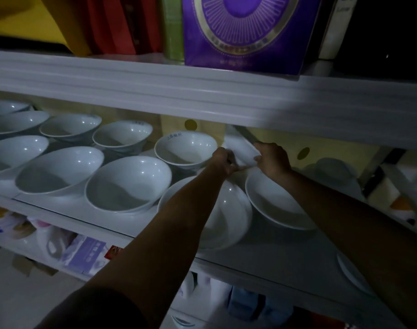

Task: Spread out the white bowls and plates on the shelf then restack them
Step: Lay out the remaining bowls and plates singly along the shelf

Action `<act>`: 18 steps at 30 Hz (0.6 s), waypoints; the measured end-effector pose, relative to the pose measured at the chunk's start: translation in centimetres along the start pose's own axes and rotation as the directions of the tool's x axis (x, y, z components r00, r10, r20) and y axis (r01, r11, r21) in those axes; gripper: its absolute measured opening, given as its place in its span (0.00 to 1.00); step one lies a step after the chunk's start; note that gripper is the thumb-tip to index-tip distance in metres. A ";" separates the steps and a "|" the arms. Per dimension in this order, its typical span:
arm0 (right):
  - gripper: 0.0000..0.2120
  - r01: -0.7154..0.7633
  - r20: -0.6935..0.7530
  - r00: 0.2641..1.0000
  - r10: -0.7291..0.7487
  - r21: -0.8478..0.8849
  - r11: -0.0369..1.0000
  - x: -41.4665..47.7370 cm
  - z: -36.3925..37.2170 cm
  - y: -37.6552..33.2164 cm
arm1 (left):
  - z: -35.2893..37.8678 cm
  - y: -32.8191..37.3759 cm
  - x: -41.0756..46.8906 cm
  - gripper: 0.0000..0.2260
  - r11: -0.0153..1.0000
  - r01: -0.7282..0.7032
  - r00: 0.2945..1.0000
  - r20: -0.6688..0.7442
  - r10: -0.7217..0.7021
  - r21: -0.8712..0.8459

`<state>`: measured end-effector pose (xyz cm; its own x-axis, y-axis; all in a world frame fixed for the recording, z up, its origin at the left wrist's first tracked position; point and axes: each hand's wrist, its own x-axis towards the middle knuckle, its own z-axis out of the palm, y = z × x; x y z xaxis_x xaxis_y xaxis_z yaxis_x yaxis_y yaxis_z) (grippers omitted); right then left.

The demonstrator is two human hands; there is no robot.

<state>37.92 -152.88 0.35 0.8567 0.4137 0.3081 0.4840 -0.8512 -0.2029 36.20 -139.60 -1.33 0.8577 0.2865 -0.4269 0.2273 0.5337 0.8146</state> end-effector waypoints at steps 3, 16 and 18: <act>0.11 0.013 0.026 1.000 -0.011 -0.081 0.997 -0.1 -0.3 0.2 | -0.8 0.6 0.2 0.09 0.977 0.045 0.998 -0.056 -0.034 0.210; 0.21 0.174 0.449 0.884 -0.129 -0.060 0.983 0.8 2.3 -1.0 | -1.2 3.5 -2.3 0.14 0.189 -0.132 0.874 0.025 0.485 0.973; 0.21 0.143 0.400 0.904 -0.152 0.052 0.988 0.6 1.9 -0.7 | -0.6 3.1 -2.9 0.14 0.034 -0.151 0.830 0.108 0.547 0.988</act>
<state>38.44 -151.45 -1.14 0.7723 0.6322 -0.0624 0.6099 -0.7654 -0.2054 34.11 -138.29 2.17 0.8861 0.4440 0.1332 0.3342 -0.8110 0.4803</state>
